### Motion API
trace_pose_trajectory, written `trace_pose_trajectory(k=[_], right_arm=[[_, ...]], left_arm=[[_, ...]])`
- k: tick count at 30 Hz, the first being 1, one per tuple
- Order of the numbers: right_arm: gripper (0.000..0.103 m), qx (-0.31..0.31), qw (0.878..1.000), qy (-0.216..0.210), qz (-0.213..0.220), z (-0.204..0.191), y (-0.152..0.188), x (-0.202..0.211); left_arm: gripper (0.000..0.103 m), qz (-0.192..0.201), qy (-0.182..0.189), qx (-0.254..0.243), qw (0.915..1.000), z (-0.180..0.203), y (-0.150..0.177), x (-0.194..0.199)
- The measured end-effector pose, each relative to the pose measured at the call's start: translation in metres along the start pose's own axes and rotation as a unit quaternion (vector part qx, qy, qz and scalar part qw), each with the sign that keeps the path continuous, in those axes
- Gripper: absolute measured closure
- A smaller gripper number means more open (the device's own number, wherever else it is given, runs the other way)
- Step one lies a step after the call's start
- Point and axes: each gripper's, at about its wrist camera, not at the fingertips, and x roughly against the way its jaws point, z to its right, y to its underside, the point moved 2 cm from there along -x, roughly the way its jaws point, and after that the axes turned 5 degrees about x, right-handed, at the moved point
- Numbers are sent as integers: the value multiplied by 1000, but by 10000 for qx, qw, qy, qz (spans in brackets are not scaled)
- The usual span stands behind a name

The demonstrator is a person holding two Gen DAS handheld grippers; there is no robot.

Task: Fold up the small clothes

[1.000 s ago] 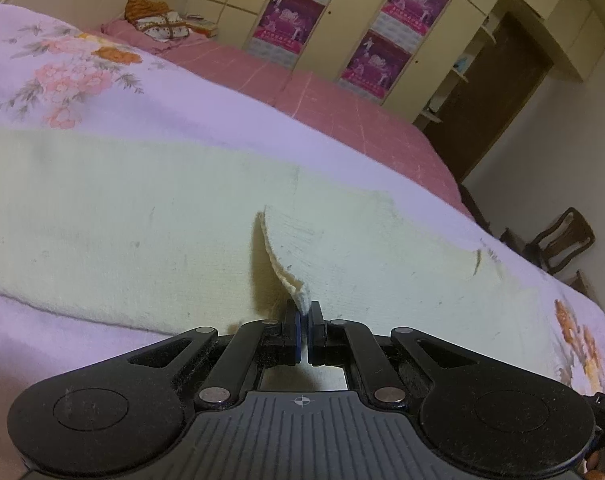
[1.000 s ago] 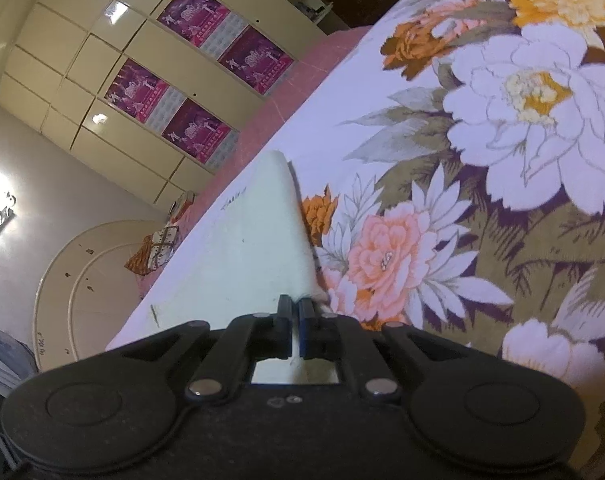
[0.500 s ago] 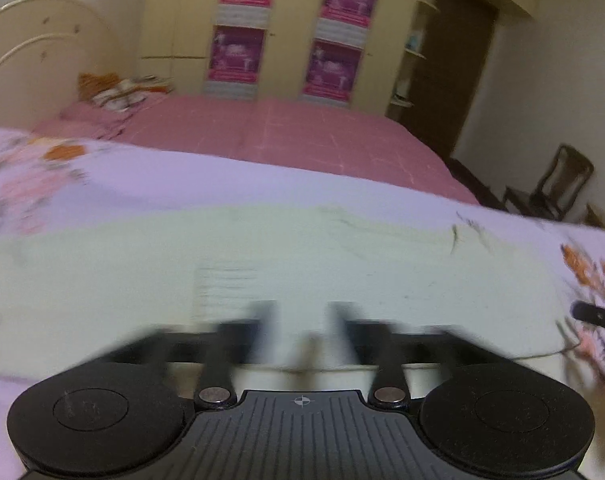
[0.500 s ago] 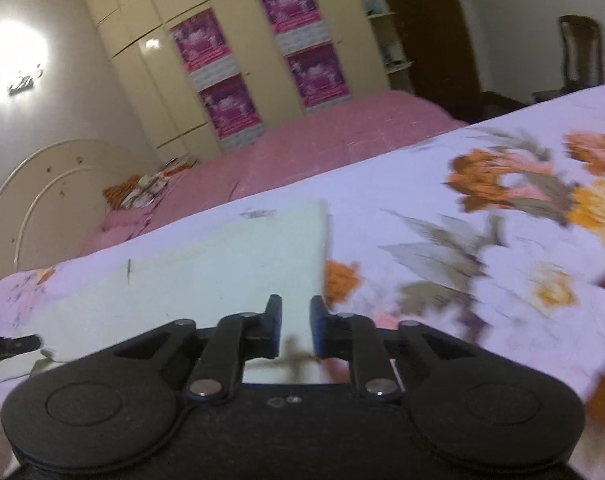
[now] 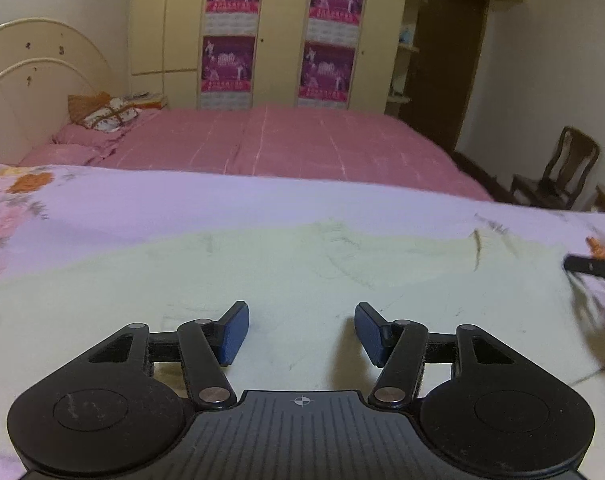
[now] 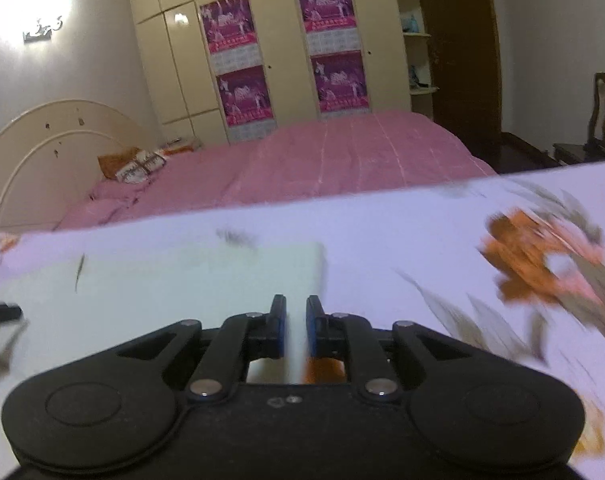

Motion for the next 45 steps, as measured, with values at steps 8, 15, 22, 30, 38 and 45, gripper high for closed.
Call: trace_pose_trajectory(k=[8, 15, 22, 30, 38, 45], right_arm=[[103, 44, 9992, 236, -333, 17, -2, -29], [78, 691, 9973, 215, 98, -17, 3, 19], [78, 668, 9969, 371, -210, -30, 44, 50], [76, 398, 9986, 352, -23, -33, 71, 119], [73, -147, 9994, 255, -202, -31, 68, 132], [73, -101, 9999, 105, -88, -44, 54, 131]], left_arm=[[44, 107, -250, 6, 9996, -13, 1, -3], [44, 26, -437, -303, 9986, 4, 12, 16], [43, 228, -584, 11, 9980, -18, 37, 59], [43, 536, -1154, 1366, 9824, -126, 77, 136], [44, 1106, -1226, 4023, 9005, -288, 108, 181], [44, 1695, -1132, 5176, 8310, -364, 125, 186]])
